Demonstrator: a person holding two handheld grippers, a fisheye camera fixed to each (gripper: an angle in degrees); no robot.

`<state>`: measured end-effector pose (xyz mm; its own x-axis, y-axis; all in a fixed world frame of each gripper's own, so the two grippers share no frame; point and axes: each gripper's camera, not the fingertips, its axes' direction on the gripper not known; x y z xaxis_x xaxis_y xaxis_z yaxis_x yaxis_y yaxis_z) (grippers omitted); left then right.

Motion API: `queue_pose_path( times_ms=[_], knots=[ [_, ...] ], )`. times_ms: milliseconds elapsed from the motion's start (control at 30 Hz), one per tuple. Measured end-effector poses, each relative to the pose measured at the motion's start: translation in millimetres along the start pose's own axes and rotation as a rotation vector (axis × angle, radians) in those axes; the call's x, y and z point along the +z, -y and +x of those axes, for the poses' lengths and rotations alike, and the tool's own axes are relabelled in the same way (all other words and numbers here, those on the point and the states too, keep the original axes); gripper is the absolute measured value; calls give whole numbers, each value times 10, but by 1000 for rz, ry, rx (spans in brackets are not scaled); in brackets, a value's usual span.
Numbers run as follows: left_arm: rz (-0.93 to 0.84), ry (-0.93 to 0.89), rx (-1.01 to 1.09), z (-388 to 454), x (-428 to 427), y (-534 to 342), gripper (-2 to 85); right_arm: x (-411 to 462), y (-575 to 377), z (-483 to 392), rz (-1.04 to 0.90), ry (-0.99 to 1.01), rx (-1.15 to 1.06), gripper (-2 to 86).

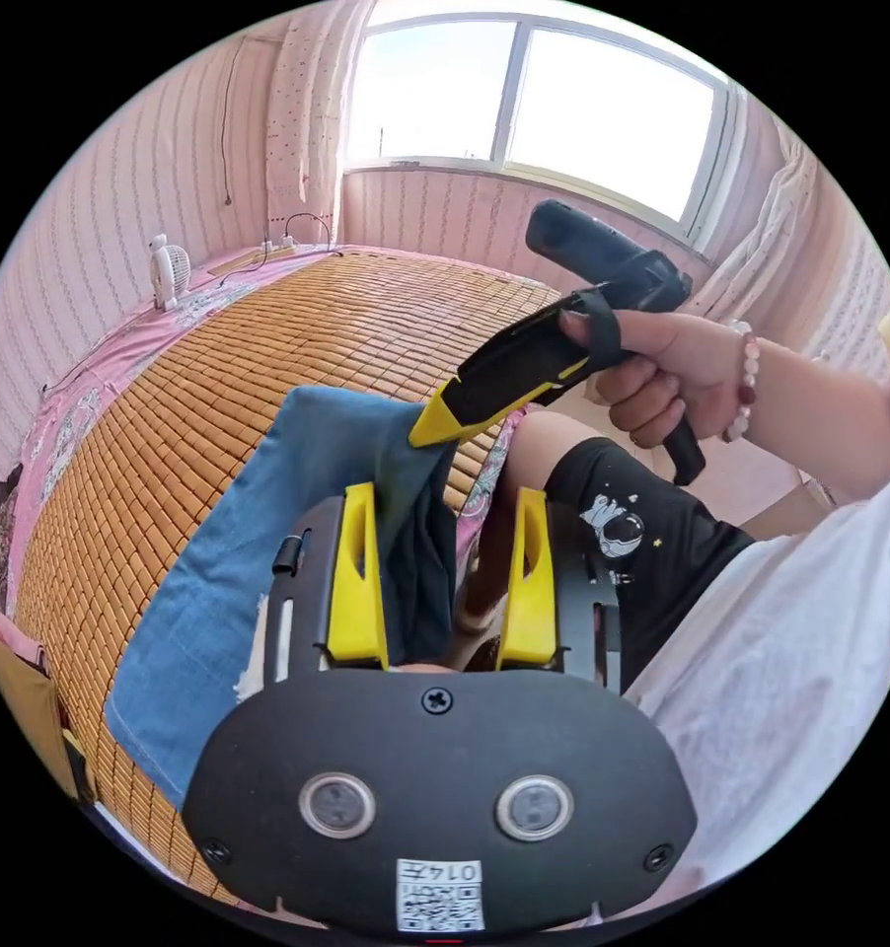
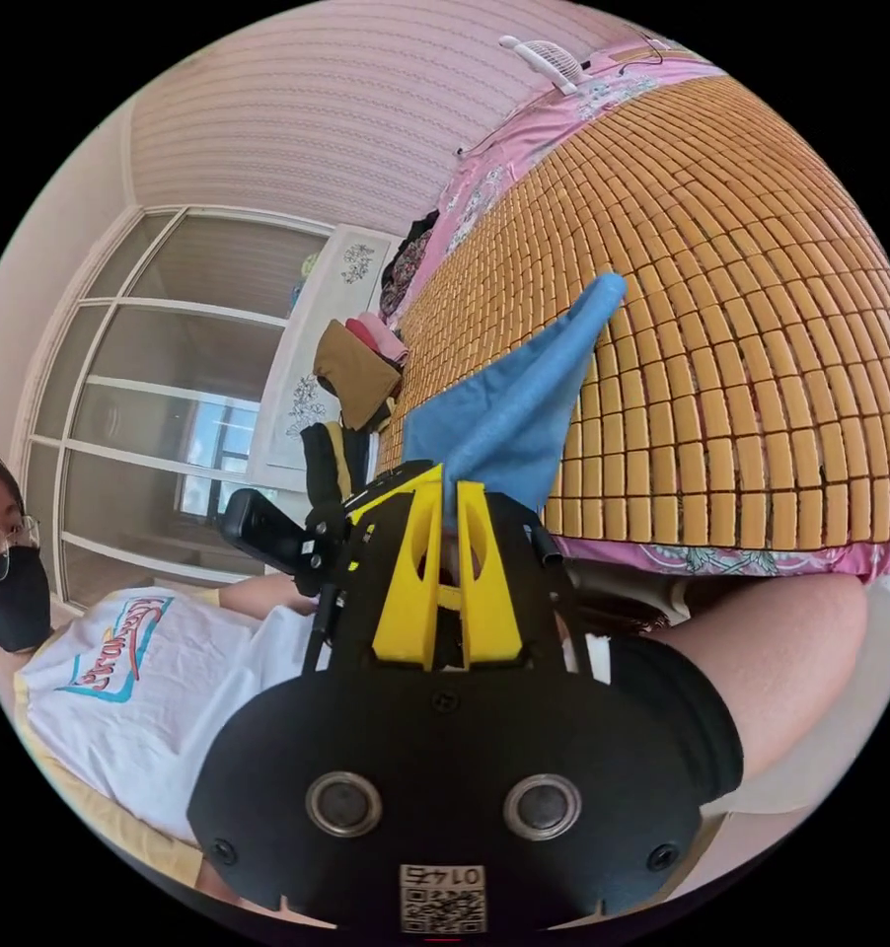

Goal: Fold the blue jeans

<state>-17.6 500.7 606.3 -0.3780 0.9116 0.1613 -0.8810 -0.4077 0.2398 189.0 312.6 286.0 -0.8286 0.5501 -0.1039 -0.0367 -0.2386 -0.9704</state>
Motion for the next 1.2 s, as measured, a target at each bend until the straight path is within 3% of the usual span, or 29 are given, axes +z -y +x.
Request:
queue_pose_path(
  times_ms=[67,167,233,300,400,467,533,600,833,967,1067,1200],
  knots=[
    [-37,104,-28,-10,44,67,54,-28,9,-156,-14,3,-5,29],
    [-92,136,-83,-82,42,67,28,-309,-60,-276,30,-7,-14,53],
    [-68,96,-89,-102,1,32,24,-638,-166,-139,157,-50,60,119],
    [-62,58,-85,-96,-25,13,23,-705,-162,-16,164,-132,123,159],
    [-67,15,-44,-42,-72,-2,24,-619,-41,101,163,-64,196,176],
    [-84,-24,-25,-29,-104,-9,28,-580,15,219,211,2,304,155],
    [-93,-51,-27,-45,-134,-9,30,-621,17,376,295,63,432,65],
    [-89,-85,-34,-70,-169,5,31,-697,11,387,328,42,480,28],
    [92,-193,-6,-176,-431,403,30,-1558,-84,-337,479,160,222,13],
    [235,-242,-91,-376,-656,497,31,-1795,-24,-904,493,109,109,16],
    [271,-208,-184,-573,-824,301,37,-1464,199,-1381,381,92,9,24],
    [190,-145,-384,-850,-968,-146,59,-296,458,-1889,160,81,-121,83]
  ],
)
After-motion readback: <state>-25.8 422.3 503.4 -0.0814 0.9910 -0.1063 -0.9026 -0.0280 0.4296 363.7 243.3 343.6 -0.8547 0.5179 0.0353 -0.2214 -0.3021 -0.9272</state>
